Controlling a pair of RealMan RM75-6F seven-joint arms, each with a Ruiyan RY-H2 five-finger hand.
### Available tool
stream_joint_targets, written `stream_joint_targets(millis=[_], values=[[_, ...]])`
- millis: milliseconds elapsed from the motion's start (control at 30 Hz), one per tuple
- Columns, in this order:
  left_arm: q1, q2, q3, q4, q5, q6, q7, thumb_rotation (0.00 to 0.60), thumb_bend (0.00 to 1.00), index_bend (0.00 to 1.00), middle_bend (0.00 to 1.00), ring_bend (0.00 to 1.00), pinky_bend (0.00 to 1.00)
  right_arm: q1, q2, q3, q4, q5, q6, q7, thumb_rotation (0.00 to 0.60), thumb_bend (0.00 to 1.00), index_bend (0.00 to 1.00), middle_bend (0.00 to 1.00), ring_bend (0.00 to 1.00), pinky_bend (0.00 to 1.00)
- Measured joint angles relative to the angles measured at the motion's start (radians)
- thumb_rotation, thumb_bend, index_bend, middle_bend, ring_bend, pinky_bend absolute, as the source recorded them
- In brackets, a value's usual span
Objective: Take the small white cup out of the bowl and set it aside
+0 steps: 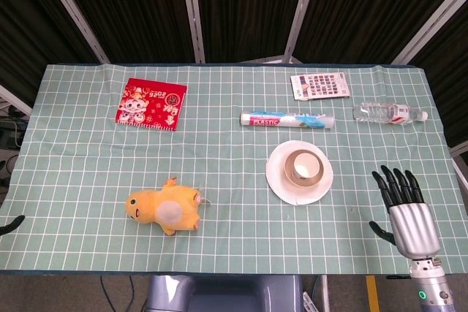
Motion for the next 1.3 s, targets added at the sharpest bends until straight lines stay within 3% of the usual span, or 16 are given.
stream_joint_targets(millis=[133, 300, 500, 900, 1300], values=[[0.004, 0.005, -0.002, -0.006, 0.000, 0.009, -0.009, 0.600, 0.05, 0.00, 0.00, 0.00, 0.00, 0.028, -0.031, 0.005, 0.003, -0.025, -0.020, -0.025, 0.600, 0.02, 0.04, 0.00, 0.00, 0.00], [0.004, 0.005, 0.001, -0.003, 0.003, 0.004, -0.007, 0.600, 0.06, 0.00, 0.00, 0.00, 0.00, 0.083, -0.088, 0.029, -0.008, -0.049, -0.061, -0.085, 0.600, 0.09, 0.29, 0.00, 0.00, 0.00], [0.003, 0.007, -0.002, 0.002, 0.002, 0.003, -0.028, 0.600, 0.05, 0.00, 0.00, 0.00, 0.00, 0.161, -0.180, 0.075, -0.008, -0.004, -0.160, -0.143, 0.600, 0.19, 0.40, 0.00, 0.00, 0.00], [-0.001, 0.006, -0.002, 0.003, 0.007, -0.002, -0.033, 0.600, 0.05, 0.00, 0.00, 0.00, 0.00, 0.267, -0.317, 0.153, 0.095, 0.219, -0.306, -0.211, 0.600, 0.21, 0.43, 0.01, 0.00, 0.00], [-0.003, 0.006, -0.003, 0.000, 0.007, -0.005, -0.030, 0.600, 0.06, 0.00, 0.00, 0.00, 0.00, 0.304, -0.359, 0.160, 0.167, 0.306, -0.340, -0.215, 0.600, 0.24, 0.46, 0.02, 0.00, 0.00]])
